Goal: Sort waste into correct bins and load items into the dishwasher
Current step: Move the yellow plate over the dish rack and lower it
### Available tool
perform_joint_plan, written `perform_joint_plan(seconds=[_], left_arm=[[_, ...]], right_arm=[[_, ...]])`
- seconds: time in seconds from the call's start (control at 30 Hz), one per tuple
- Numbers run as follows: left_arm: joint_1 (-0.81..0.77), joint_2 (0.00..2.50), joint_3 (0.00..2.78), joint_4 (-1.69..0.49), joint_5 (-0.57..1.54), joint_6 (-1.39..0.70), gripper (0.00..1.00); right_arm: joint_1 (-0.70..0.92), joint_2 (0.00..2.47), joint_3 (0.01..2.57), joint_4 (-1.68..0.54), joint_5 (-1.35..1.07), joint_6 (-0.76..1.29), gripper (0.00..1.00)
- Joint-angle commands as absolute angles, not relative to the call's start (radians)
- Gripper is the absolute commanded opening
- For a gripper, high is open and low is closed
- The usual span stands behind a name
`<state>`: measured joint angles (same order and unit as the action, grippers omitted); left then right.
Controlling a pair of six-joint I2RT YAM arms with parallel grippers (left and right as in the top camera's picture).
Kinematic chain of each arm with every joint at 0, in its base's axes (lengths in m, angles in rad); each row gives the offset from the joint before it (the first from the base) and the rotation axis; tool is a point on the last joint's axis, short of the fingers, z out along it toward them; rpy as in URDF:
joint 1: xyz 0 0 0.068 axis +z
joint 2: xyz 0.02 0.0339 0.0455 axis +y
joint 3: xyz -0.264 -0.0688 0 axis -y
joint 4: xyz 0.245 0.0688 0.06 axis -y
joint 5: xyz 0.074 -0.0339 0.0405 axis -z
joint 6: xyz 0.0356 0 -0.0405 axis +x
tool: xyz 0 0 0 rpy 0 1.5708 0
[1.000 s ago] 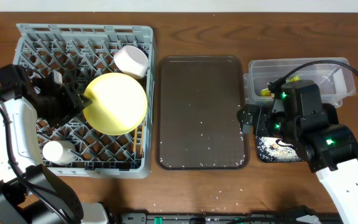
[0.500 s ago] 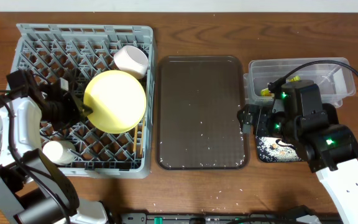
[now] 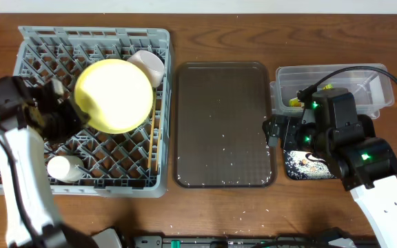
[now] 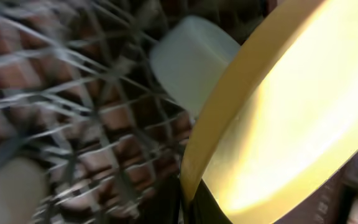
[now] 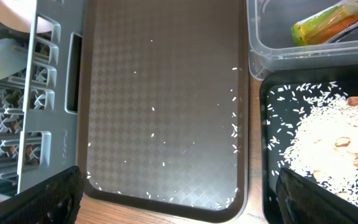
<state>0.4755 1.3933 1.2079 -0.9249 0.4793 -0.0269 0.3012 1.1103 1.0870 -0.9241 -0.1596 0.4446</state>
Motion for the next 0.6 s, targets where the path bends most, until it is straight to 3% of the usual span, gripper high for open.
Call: perform_joint_plan(seconds=[0.0,0.33,0.57], left_arm=[[0.430,1.324,1.238,-0.942,0.253,-0.059,0.07],[0.113,1.293,1.233,-0.986,-0.194,-0.201,0.08],[-0.115,1.297,1.232,-0.992,-0.395,-0.266,0.08]], right_arm=[[0.295,1.113,1.093,-0.920,-0.154,0.456,0.97],[0.295,1.113,1.093,-0.916,-0.154,0.456,0.97],[0.295,1.113,1.093,-0.916,-0.154,0.456,0.97]])
